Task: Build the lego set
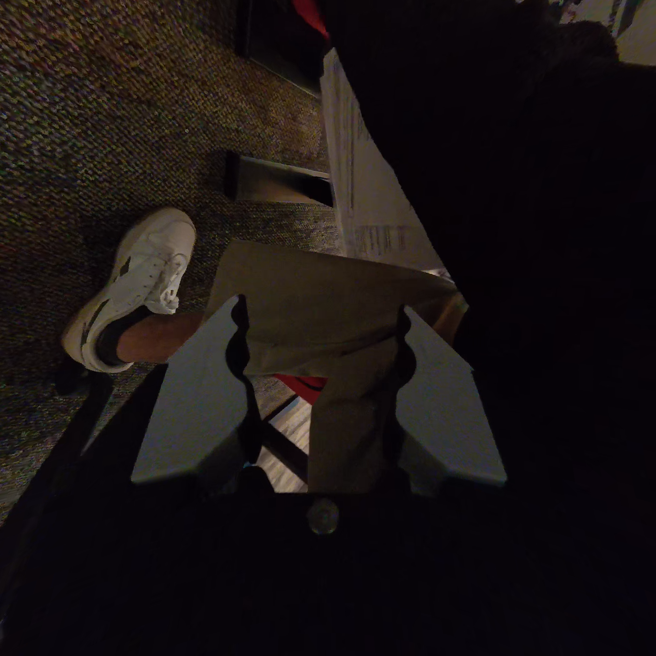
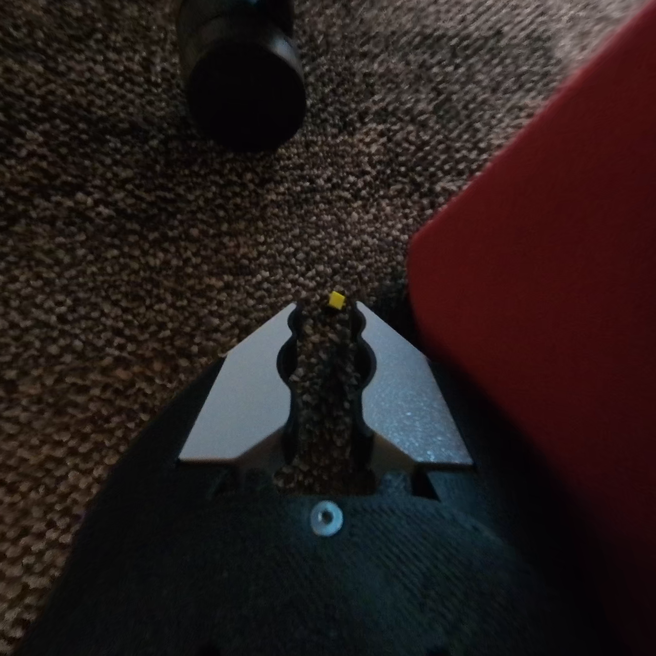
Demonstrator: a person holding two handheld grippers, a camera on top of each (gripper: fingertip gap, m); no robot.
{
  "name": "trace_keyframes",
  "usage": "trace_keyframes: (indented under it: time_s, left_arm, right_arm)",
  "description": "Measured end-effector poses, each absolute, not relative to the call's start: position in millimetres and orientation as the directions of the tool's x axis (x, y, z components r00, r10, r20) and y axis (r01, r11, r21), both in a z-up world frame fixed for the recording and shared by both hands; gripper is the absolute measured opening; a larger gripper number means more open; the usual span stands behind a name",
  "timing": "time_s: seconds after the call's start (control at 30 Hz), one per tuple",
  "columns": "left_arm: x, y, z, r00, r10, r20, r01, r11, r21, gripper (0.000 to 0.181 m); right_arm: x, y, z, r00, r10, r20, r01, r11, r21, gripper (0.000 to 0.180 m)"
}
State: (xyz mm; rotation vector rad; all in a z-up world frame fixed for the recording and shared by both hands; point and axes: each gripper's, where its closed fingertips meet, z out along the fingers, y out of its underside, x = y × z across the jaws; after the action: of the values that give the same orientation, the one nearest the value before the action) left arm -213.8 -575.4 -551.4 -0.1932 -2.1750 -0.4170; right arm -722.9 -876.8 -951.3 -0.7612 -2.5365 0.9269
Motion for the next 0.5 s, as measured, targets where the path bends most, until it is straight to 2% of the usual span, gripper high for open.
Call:
trace_keyframes:
  time_s: [0.1,0.2,0.37,0.5]
  left_arm:
    - [-215,-569,-550,-0.576,-0.062,0.815,0.282,0.921,0.269,0.08]
    - [-214,-566,-550,-0.577,-0.057,0.815,0.297,0.915,0.274,0.079]
    - [-219,-562,-536,-0.54,-0.069,0.839,0.311,0.91,0.275,0.078]
    - [-217,-562,-531,-0.52,-0.049,0.853,0.321,0.914,0.248,0.078]
  right_arm:
    - [-723,-883,-955,-0.818,0.562,0.12,0.363,0.668,-0.65,0.018]
    - [-717,-888,-955,-0.838,0.539,0.081,0.377,0.68,-0.628,0.0]
    - [-702,-882,-940,-0.851,0.516,0.1,0.332,0.674,-0.66,0.0]
    - [-702,-874,-934,-0.831,0.523,0.192,0.276,0.686,-0.673,0.0]
